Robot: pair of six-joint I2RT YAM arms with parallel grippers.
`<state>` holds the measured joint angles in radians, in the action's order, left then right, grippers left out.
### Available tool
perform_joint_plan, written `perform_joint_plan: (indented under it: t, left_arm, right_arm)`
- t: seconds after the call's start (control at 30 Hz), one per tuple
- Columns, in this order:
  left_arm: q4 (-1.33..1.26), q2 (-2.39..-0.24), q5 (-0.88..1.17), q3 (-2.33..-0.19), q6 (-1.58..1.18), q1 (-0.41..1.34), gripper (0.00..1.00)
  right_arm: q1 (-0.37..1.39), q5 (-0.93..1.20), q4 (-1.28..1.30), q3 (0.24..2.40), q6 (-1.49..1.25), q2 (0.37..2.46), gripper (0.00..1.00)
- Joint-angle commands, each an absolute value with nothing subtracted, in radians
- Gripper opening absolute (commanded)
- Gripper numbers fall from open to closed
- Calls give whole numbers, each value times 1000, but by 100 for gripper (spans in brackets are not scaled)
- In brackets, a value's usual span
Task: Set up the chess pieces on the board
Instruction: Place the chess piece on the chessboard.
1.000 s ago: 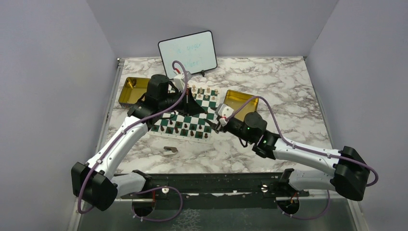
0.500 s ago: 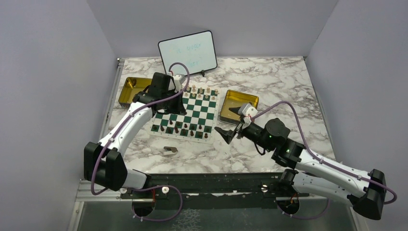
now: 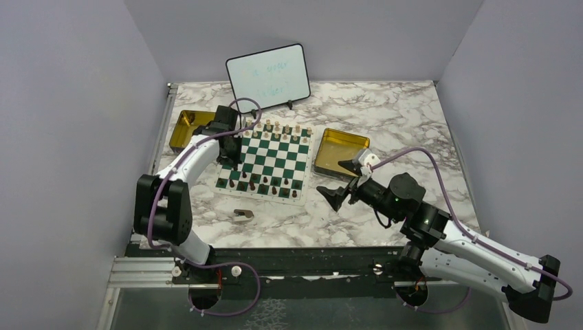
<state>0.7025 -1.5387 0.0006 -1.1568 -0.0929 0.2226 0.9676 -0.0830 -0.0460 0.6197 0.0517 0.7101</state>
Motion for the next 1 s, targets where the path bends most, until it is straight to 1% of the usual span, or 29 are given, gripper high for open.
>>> perform_joint_plan:
  t: [0.0, 0.2, 0.43, 0.97]
  left_arm:
    - [724, -1615, -66, -1170, -89, 207, 3]
    - [725, -1682, -91, -1172, -87, 207, 3]
    - [713, -1718, -60, -1177, -80, 207, 3]
    - [719, -1738, -43, -1214, -77, 206, 5]
  right_arm:
    - [971, -90, -2, 651, 43, 704, 100]
    - [973, -79, 29, 670, 53, 715, 100]
    - [973, -75, 32, 671, 57, 717, 100]
    - [973, -74, 38, 672, 68, 720, 100]
